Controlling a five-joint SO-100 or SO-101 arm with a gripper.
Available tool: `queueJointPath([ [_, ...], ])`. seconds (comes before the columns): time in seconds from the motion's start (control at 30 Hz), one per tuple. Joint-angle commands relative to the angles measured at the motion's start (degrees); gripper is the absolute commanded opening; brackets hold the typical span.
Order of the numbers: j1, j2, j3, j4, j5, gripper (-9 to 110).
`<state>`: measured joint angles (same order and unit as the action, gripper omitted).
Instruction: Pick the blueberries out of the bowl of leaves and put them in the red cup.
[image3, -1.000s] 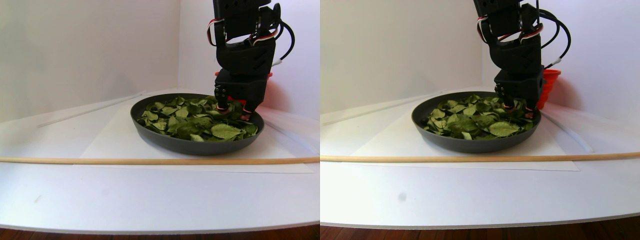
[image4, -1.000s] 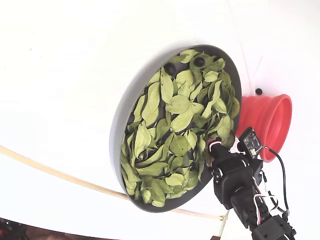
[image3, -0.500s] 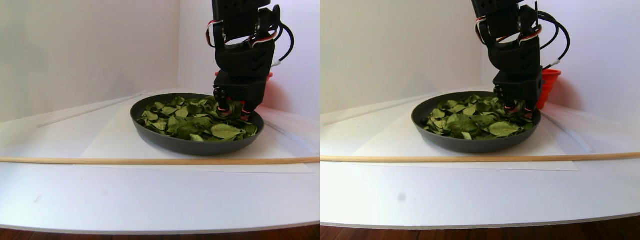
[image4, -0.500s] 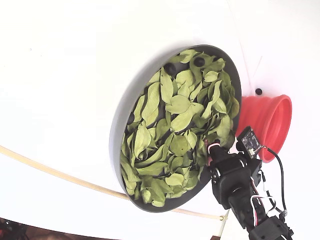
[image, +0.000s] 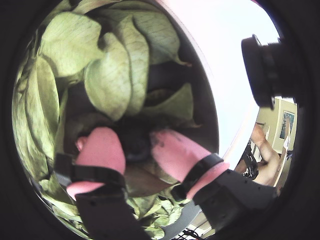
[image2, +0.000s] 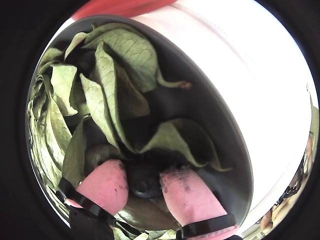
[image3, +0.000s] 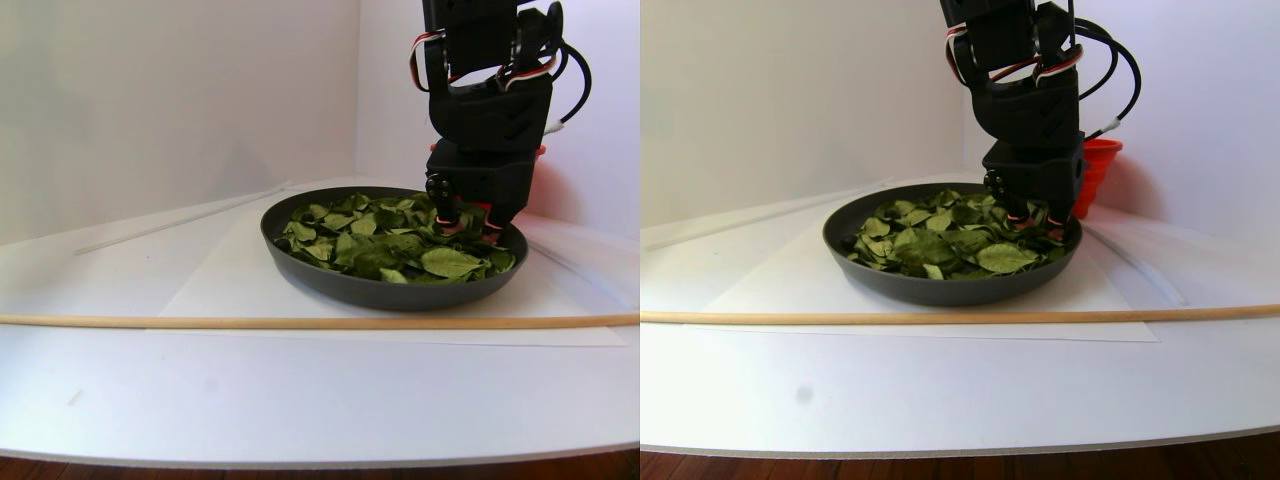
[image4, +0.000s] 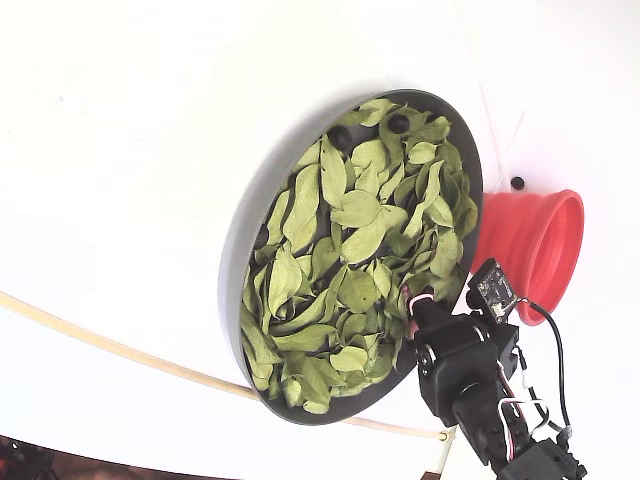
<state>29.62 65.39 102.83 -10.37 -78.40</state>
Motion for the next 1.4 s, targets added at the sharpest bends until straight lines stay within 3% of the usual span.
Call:
queueJointPath([
  [0.0, -0.2, 5.4, 0.6, -0.7, -0.4, 11],
  [1.37, -0.3, 18.3, 6.3, -0.1, -2.9, 12],
])
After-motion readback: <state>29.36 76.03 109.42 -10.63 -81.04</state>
